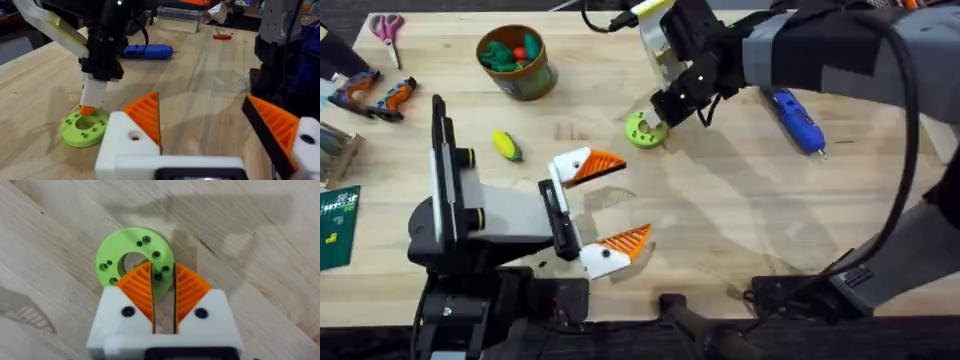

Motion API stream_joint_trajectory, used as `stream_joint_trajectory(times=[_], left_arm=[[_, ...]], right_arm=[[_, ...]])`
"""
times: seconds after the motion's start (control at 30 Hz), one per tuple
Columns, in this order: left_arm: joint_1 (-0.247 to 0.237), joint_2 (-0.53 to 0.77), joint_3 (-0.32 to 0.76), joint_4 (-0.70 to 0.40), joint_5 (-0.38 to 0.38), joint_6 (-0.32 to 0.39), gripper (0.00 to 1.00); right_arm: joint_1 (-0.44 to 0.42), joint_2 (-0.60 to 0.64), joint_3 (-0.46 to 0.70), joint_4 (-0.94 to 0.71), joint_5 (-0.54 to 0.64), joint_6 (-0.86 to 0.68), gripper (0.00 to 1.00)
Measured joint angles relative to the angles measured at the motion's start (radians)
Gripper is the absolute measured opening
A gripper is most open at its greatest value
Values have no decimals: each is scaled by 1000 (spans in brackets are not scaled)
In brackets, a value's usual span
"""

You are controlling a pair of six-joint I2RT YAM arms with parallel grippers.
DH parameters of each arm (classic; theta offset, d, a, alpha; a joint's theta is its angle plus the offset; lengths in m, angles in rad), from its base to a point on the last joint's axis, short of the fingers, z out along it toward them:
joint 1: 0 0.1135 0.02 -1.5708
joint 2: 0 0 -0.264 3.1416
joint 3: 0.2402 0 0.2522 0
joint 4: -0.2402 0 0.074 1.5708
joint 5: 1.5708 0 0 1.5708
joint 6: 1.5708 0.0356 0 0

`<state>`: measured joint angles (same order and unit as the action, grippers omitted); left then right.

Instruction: Pick up the gripper from the table and insert it into the empty holder that is missing its gripper. Then pick up a screw, insert it into the mounting hole, and use the screwdriver to tighten it. Finally, clean up the table by picking up the vegetable and placing it into the bucket.

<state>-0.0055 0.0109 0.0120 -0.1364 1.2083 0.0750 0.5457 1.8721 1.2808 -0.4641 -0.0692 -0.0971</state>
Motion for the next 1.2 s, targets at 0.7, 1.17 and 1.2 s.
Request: stream_joint_trajectory(times=[0.7,1.17,1.2], left_arm=[[0,0,0,0,0,0,985],[0,0,0,0,0,0,985],[0,0,0,0,0,0,985]], right_arm=[[30,0,45,-95,19,8,186],[71,0,45,-94,104,15,191],[71,0,45,-95,106,15,191]])
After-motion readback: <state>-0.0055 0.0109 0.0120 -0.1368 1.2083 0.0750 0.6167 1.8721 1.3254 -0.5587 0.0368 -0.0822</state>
